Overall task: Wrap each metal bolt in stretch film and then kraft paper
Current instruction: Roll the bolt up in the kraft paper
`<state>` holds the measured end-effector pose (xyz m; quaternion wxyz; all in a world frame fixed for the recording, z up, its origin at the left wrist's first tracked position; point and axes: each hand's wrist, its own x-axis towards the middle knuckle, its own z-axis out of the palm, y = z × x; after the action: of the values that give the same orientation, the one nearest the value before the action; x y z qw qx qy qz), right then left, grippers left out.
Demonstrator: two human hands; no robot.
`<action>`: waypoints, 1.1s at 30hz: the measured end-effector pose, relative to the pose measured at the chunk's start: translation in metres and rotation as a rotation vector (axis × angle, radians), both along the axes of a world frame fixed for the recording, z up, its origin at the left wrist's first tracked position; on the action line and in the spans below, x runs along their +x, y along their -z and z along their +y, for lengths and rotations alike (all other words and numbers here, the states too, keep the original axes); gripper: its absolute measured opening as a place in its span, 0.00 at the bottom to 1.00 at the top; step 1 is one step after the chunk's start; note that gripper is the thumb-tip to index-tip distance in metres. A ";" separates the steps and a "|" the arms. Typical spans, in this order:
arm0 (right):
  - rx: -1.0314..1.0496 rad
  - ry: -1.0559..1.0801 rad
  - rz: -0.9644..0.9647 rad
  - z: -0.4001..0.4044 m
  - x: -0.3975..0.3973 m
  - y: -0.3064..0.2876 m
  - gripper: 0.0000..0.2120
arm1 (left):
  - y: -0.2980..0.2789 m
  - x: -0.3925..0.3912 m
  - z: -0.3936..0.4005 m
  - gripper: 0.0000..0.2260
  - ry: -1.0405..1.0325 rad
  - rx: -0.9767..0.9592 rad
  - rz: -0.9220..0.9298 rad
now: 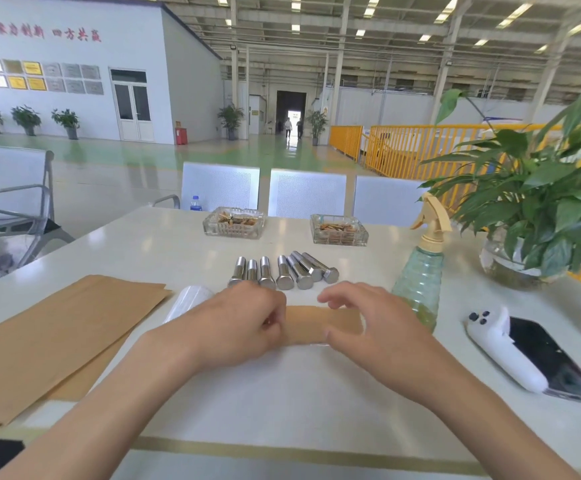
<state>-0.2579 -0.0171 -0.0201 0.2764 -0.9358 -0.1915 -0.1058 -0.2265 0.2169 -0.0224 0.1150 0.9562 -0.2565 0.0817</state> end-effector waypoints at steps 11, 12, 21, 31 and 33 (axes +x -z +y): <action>-0.042 0.153 -0.484 0.018 0.018 0.039 0.15 | 0.008 0.016 0.004 0.05 0.009 -0.156 -0.073; -0.055 0.120 -0.530 0.021 0.015 0.044 0.13 | 0.009 0.017 0.003 0.05 0.006 -0.161 -0.076; -0.107 0.035 -0.501 0.028 0.017 0.062 0.10 | 0.011 0.027 0.002 0.09 -0.009 -0.189 -0.030; -0.179 0.082 -0.382 0.028 0.017 0.066 0.14 | 0.010 0.029 -0.002 0.13 -0.057 -0.178 0.040; -0.189 0.085 -0.353 0.029 0.018 0.068 0.14 | 0.009 0.029 0.000 0.13 -0.088 -0.167 0.050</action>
<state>-0.2400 0.0116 -0.0878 0.1450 -0.9318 -0.2061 -0.2614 -0.1972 0.2165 -0.0310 0.1968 0.9554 -0.2034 0.0840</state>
